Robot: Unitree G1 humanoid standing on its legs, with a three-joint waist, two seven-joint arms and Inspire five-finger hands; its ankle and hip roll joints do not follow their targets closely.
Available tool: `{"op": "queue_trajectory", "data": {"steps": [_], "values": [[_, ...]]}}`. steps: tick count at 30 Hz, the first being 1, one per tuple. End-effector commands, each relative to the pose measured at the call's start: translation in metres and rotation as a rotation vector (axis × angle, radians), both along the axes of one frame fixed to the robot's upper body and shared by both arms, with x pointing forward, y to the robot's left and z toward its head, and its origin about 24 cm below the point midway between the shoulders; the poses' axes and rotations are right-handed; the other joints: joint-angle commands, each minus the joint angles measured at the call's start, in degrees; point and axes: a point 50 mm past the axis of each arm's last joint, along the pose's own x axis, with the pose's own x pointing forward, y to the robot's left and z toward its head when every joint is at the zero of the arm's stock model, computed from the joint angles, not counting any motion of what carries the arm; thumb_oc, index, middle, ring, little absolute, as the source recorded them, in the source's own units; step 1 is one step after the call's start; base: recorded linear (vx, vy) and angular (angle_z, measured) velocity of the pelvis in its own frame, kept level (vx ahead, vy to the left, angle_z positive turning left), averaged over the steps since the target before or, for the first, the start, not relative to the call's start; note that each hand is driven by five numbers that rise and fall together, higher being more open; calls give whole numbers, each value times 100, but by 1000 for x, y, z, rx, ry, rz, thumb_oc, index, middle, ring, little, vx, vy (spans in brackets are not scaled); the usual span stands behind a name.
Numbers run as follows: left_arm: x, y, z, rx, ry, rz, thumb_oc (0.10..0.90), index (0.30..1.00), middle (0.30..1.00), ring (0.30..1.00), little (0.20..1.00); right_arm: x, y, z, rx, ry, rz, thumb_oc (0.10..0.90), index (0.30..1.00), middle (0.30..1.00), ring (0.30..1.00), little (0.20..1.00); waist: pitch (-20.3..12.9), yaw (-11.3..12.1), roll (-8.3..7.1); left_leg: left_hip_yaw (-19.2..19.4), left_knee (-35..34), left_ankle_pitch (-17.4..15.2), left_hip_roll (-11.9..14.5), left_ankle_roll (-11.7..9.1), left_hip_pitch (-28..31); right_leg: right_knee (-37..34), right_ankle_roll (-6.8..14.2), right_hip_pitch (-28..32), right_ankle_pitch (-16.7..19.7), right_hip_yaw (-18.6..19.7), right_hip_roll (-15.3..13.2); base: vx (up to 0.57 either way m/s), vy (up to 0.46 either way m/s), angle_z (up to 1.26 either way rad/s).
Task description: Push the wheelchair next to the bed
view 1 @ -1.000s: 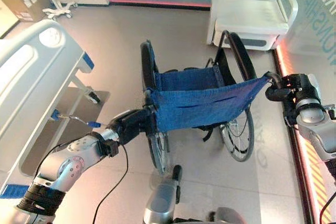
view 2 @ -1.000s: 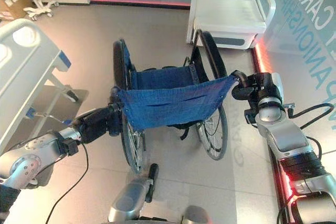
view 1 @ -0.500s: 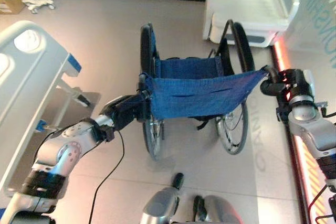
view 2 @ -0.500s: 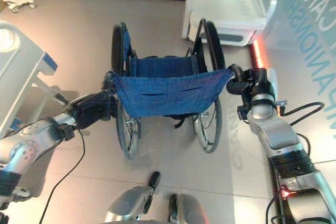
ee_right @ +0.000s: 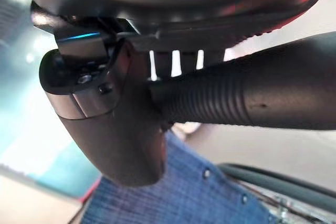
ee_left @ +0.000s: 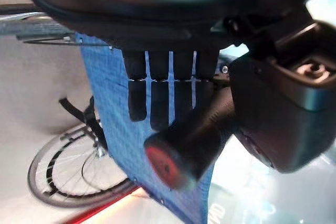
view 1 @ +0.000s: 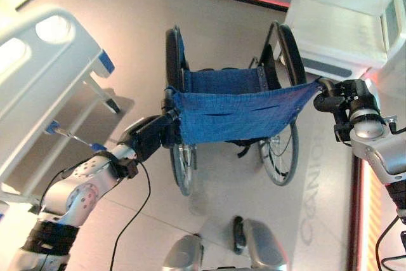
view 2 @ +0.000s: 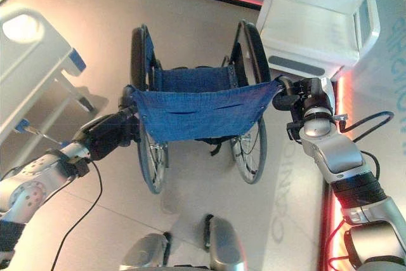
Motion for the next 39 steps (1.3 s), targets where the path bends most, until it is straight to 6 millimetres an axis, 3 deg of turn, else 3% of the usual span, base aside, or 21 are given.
{"op": "queue_trajectory", "data": {"steps": [1, 2, 5, 6, 8, 9, 10, 12, 14, 15, 16, 19, 20, 22, 25, 26, 28, 29, 34, 35, 39], "values": [[3, 45, 48, 22, -234, 215, 400, 300, 300, 300, 300, 3, 51, 51, 32, -200, 323, 400, 300, 300, 300, 300, -855, 507, -101, 534, 78, 886, -450, 695, -185, -1671, 216, 481, 1577, 170, -7, 442, -168, 10], [-1, 54, 50, 25, -238, 242, 400, 300, 300, 300, 300, 2, 53, 53, 29, -201, 347, 400, 300, 300, 300, 300, -766, 627, -114, 648, -763, 757, -500, 823, -401, -1663, 213, 723, 1451, 233, 164, 513, -183, 9], [-3, 61, 50, 32, -245, 267, 400, 300, 300, 300, 300, 3, 58, 54, 39, -207, 366, 400, 300, 300, 300, 300, -699, 785, -89, 834, -2198, 1014, -200, 842, -402, -1691, 170, 1011, 1231, 254, 369, 451, -91, -20], [-3, 64, 46, 41, -245, 282, 400, 300, 300, 300, 300, 8, 62, 49, 50, -211, 373, 400, 300, 300, 300, 300, -711, 912, 43, 810, -3428, 1517, 26, 704, -611, -1734, 106, 1237, 1053, 231, 604, 458, -2, -34], [-3, 64, 39, 47, -243, 295, 400, 300, 300, 300, 300, 11, 66, 44, 55, -212, 381, 400, 300, 300, 300, 300, -699, 1023, 46, 845, -4124, 1770, 58, 633, -661, -1790, 78, 1447, 934, 283, 661, 580, 27, -29], [-5, 63, 33, 49, -243, 310, 400, 300, 300, 300, 300, 11, 68, 38, 58, -208, 391, 400, 300, 300, 300, 300, -727, 1121, 161, 936, -5254, 2155, 268, 502, -768, -1771, 42, 1730, 718, 296, 836, 694, 63, -20], [-5, 63, 33, 50, -245, 319, 400, 300, 300, 300, 300, 11, 68, 34, 61, -205, 395, 400, 300, 300, 300, 300, -722, 1161, 166, 996, -5584, 2199, 298, 480, -778, -1715, 33, 1879, 575, 342, 857, 644, 71, -21], [-6, 65, 37, 49, -257, 334, 400, 300, 300, 300, 300, 9, 64, 30, 64, -205, 403, 400, 300, 300, 300, 300, -754, 1212, 213, 1088, -5565, 2156, 348, 486, -832, -1433, 4, 2067, 177, 347, 884, 567, 87, -28], [-4, 68, 43, 54, -266, 334, 400, 300, 300, 300, 300, 10, 64, 27, 65, -203, 407, 400, 300, 300, 300, 300, -821, 1237, 190, 1217, -5758, 1881, 312, 563, -765, -1202, 103, 2050, 13, 339, 826, 528, 120, -40], [0, 71, 48, 61, -270, 338, 400, 300, 300, 300, 300, 10, 66, 21, 75, -195, 417, 400, 300, 300, 300, 300, -918, 1263, 191, 1189, -5480, 1661, 271, 680, -661, -716, 210, 2086, -268, 276, 767, 545, 123, -43], [1, 71, 50, 63, -268, 337, 400, 300, 300, 300, 300, 10, 68, 17, 83, -191, 420, 400, 300, 300, 300, 300, -962, 1292, 91, 1167, -5232, 1571, 124, 772, -638, -456, 336, 2185, -200, 261, 660, 645, 134, -37], [4, 69, 56, 72, -260, 325, 400, 300, 300, 300, 300, 9, 68, 12, 88, -193, 411, 400, 300, 300, 300, 300, -1160, 1412, -38, 1026, -4979, 1434, -98, 1038, -565, 622, 780, 2080, 723, 204, 538, 415, 98, 1], [8, 70, 61, 75, -256, 311, 400, 300, 300, 300, 300, 8, 68, 14, 94, -194, 400, 400, 300, 300, 300, 300, -1252, 1437, -74, 795, -4907, 1345, -228, 1158, -432, 1591, 1101, 1770, 1509, 319, 570, 531, 101, 13], [11, 70, 65, 70, -257, 305, 400, 300, 300, 300, 300, 10, 71, 20, 94, -197, 402, 400, 300, 300, 300, 300, -1303, 1413, -71, 650, -4865, 1256, -323, 1236, -325, 1852, 1151, 1449, 1779, 461, 640, 390, 49, 15], [15, 71, 72, 65, -268, 286, 400, 300, 300, 300, 300, 13, 77, 27, 57, -200, 426, 400, 300, 300, 300, 300, -1320, 1319, -51, 482, -4665, 1103, -507, 1315, -259, 1364, 945, 1044, 1472, 425, 486, 441, 20, 22], [16, 75, 74, 57, -286, 274, 400, 300, 300, 300, 300, 15, 76, 32, 27, -207, 429, 400, 300, 300, 300, 300, -1225, 1258, -9, 403, -4483, 961, -582, 1316, -184, 564, 700, 743, 1046, 264, 322, 282, -35, -2], [16, 76, 74, 54, -293, 269, 400, 300, 300, 300, 300, 15, 75, 33, 20, -213, 429, 400, 300, 300, 300, 300, -1201, 1232, 17, 354, -4436, 910, -572, 1310, -159, 262, 641, 623, 1033, 199, 262, 231, -74, 28], [17, 76, 76, 46, -314, 261, 400, 300, 300, 300, 300, 17, 70, 38, 9, -228, 428, 400, 300, 300, 300, 300, -1074, 1154, 42, 221, -4262, 651, -587, 1326, 25, -377, 585, 283, 1090, 78, 36, 250, -170, 43], [17, 65, 77, 69, -351, 228, 400, 300, 300, 300, 300, 20, 64, 63, 23, -274, 416, 400, 300, 300, 300, 300, -733, 900, -175, -167, -3637, -446, -617, 1330, 626, -2270, 967, -625, 2168, 375, -682, 482, -406, 71], [14, 64, 75, 96, -357, 242, 400, 300, 300, 300, 300, 18, 65, 70, 31, -273, 416, 400, 300, 300, 300, 300, -693, 893, -207, -316, -3506, -739, -529, 1326, 832, -2159, 1014, -707, 2283, 521, -713, 675, -463, 100], [8, 63, 72, 160, -365, 216, 400, 300, 300, 300, 300, 21, 66, 73, 39, -255, 405, 400, 300, 300, 300, 300, -805, 972, -280, -421, -3152, -759, -377, 1240, 901, -2256, 1048, -429, 2171, 393, -733, 486, -327, 70]]}}
